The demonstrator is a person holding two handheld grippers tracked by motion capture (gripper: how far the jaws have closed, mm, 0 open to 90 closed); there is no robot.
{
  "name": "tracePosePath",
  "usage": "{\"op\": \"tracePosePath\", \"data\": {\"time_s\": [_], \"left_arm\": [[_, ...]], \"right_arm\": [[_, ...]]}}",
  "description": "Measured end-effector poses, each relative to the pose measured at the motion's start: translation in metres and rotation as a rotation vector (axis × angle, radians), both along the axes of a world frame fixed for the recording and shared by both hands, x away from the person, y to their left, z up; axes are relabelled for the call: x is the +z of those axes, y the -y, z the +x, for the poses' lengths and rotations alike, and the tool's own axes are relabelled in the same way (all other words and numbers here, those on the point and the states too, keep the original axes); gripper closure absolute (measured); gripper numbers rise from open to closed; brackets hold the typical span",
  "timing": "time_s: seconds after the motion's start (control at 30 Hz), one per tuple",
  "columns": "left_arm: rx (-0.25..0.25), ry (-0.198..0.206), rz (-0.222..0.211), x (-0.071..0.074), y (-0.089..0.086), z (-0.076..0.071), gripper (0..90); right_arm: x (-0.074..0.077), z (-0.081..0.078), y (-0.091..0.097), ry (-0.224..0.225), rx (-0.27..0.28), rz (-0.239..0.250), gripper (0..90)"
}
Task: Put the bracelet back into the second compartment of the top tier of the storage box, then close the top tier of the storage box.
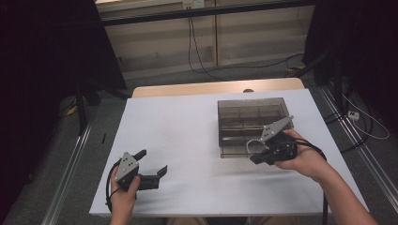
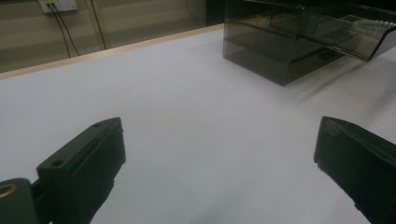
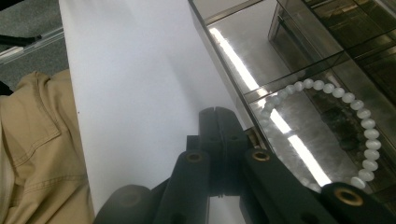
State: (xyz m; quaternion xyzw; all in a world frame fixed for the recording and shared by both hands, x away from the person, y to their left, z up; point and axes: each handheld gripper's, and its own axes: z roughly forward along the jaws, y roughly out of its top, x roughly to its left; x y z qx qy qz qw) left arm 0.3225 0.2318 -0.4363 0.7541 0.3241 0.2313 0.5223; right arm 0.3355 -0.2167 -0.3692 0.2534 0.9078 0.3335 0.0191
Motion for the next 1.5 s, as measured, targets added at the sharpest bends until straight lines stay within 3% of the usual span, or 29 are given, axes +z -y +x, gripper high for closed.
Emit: {"op": "tracePosePath", "data": {"time_s": [0.6,1.0,1.5], "left_arm": [[0.003,-0.003,-0.005,-0.0005,-0.0003,-0.0005,2.4],[0.003,-0.002,0.004,-0.0008,-0.0015,-0.0010,2.3],[0.009,-0.003,-0.004,-0.0006,-0.0024,-0.0013,2.3]], "right_arm": [[-0.0017,0.0022,0.0021,0.005,-0.018,0.002,90.0],[-0.0060,0.0020,0.0006,0.000,-0.001,-0.009,90.0],[-0.0080,0.0046,-0.0009,0.024,-0.012,-0.020,90.0]]}}
